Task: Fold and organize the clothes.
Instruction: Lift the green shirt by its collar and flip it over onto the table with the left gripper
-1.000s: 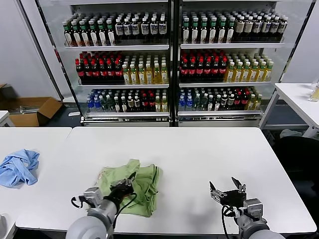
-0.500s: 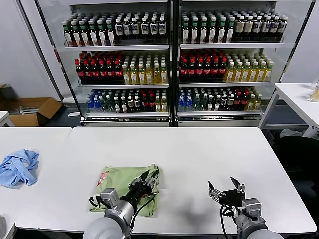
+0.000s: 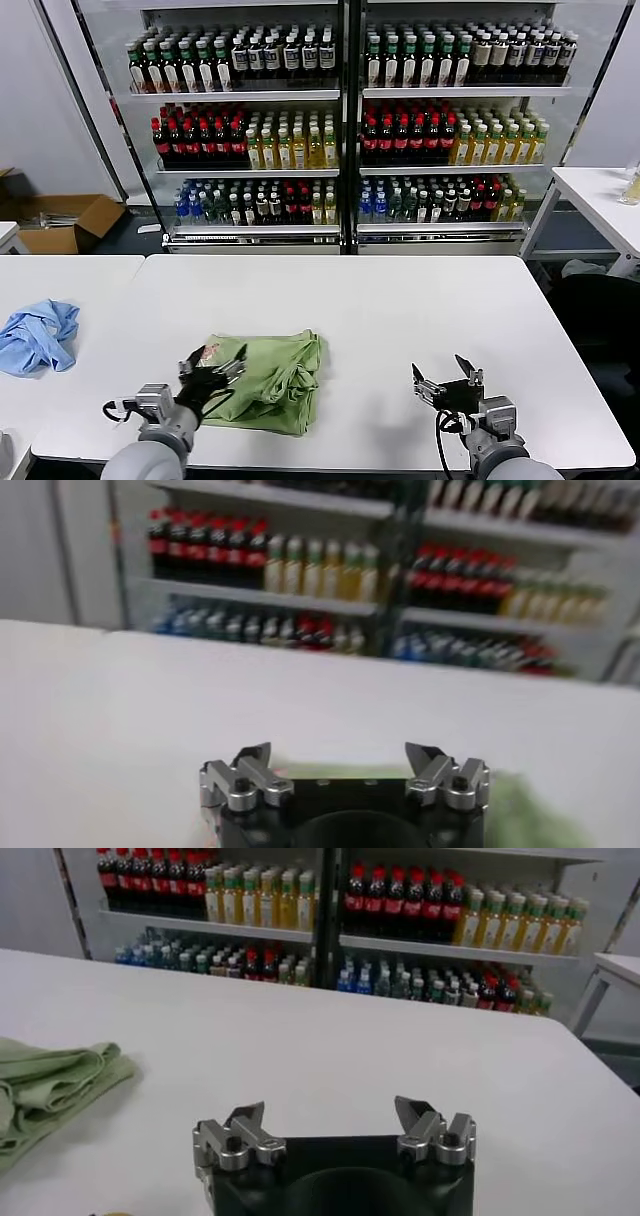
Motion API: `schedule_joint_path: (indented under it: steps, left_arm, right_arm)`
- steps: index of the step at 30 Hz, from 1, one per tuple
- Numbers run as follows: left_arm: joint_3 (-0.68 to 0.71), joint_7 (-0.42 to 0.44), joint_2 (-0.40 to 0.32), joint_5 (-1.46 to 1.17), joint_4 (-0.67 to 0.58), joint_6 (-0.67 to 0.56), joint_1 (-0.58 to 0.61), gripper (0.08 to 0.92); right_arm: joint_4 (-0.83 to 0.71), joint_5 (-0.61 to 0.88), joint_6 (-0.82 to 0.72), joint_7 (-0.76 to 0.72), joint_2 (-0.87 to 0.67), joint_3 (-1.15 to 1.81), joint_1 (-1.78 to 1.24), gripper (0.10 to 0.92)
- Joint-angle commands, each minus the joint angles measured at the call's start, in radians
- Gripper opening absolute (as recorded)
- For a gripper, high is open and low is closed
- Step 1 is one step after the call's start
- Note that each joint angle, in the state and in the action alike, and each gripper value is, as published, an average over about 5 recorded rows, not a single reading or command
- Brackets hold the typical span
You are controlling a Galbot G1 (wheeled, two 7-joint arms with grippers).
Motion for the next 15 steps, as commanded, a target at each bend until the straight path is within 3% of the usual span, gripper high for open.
schedule_joint_path:
  steps: [1, 15]
  left_arm:
    - [-0.132, 0.023, 0.045, 0.065, 0.198, 0.025, -0.009, 0.821]
    - [-0.101, 0.091, 0.036, -0.058, 0.174, 0.036, -0.007, 0.82]
  right_arm:
    - [-0.005, -0.003, 0.001, -0.001, -0.002, 0.0, 0.002, 0.823]
    - [-0.015, -0.015, 0.002, -0.004, 0.01, -0.001, -0.004, 0.823]
